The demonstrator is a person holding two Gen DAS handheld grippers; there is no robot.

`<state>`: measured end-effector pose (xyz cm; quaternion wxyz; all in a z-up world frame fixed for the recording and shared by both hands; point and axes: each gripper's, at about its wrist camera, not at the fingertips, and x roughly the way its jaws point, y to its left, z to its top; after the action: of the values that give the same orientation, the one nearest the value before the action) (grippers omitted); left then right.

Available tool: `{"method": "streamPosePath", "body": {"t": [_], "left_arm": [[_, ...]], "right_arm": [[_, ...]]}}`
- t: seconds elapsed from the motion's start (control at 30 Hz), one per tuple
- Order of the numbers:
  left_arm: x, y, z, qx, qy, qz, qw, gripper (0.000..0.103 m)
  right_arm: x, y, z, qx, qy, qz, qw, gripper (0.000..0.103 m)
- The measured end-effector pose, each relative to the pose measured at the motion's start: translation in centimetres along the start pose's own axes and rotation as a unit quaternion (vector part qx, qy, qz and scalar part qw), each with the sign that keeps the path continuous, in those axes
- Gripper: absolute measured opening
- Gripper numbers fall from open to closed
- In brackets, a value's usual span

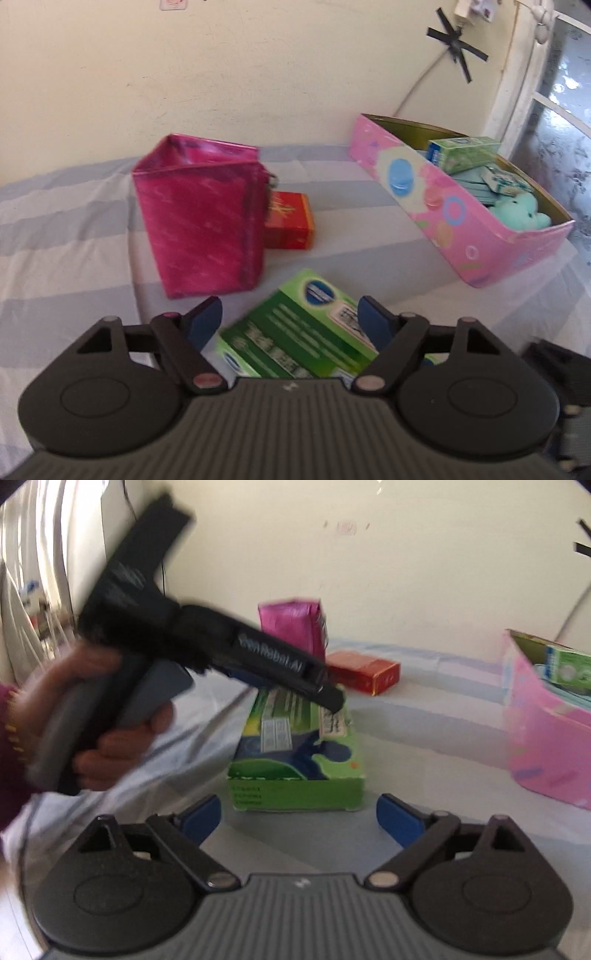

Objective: Organize objects
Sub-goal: 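Lift the medicine box with the left gripper while the right gripper steadies it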

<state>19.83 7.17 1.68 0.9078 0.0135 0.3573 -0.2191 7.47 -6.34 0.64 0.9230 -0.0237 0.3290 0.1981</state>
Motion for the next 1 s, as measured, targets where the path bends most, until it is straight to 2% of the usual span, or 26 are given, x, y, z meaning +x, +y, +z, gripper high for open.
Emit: {"method": "streamPosePath", "body": {"t": [0.1,0.2,0.37,0.5,0.63,0.77,0.93,0.97,1.0], "left_arm": [[-0.6,-0.6,-0.6,0.002,0.010,-0.018,0.9998,0.077],[-1.4,-2.5,-1.6,0.021,0.012,-0.026,0.9994,0.077],[-2.1,-7.0,-2.8,0.041,0.026,-0.064,0.9968,0.077],[-1.8,-11.4,-3.7,0.069,0.032,-0.105,0.9915,0.077],[-1.1,-14.1,-3.8,0.073,0.036,-0.133,0.9877,0.078],[-0.7,-14.3,-2.8,0.051,0.026,-0.124,0.9907,0.078],[-0.5,-12.3,-1.9,-0.018,0.024,-0.105,0.9940,0.076],[-0.3,-12.4,-1.8,-0.022,0.027,-0.100,0.9944,0.074],[0.0,-12.5,-1.9,-0.023,0.033,-0.099,0.9943,0.065]], "right_arm": [[-0.4,-0.5,0.1,0.002,-0.013,-0.006,1.000,0.087],[-1.6,-2.6,-0.6,0.020,-0.018,-0.024,0.999,0.086],[-5.4,-7.4,-3.4,0.076,-0.028,-0.041,0.996,0.086],[-8.6,-10.2,-5.3,0.102,-0.046,-0.079,0.991,0.086],[-11.1,-11.7,-6.2,0.107,-0.062,-0.097,0.988,0.086],[-11.9,-12.7,-6.3,0.107,-0.069,-0.108,0.986,0.086],[-11.6,-13.8,-6.3,0.120,-0.070,-0.102,0.985,0.086],[-11.4,-13.9,-6.3,0.119,-0.068,-0.099,0.986,0.085],[-11.2,-13.9,-6.2,0.116,-0.065,-0.095,0.987,0.083]]}}
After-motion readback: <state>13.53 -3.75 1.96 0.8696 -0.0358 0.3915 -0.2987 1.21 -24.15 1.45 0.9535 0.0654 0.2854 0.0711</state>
